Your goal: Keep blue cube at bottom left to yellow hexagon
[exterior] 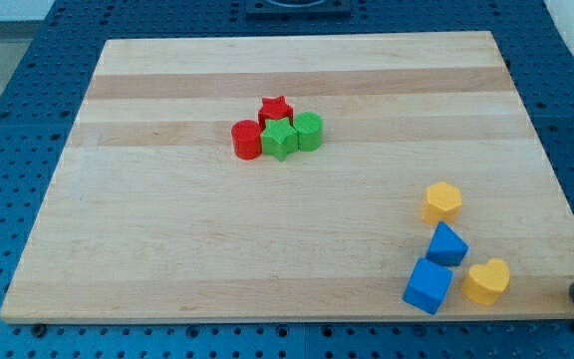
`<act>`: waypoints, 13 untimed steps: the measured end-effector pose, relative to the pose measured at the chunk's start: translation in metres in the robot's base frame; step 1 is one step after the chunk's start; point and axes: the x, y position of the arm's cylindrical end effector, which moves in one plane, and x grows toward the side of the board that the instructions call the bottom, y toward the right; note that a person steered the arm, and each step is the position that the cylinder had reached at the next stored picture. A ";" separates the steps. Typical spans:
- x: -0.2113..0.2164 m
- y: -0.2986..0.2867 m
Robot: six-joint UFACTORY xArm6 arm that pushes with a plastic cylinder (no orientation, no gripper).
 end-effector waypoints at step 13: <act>-0.028 -0.264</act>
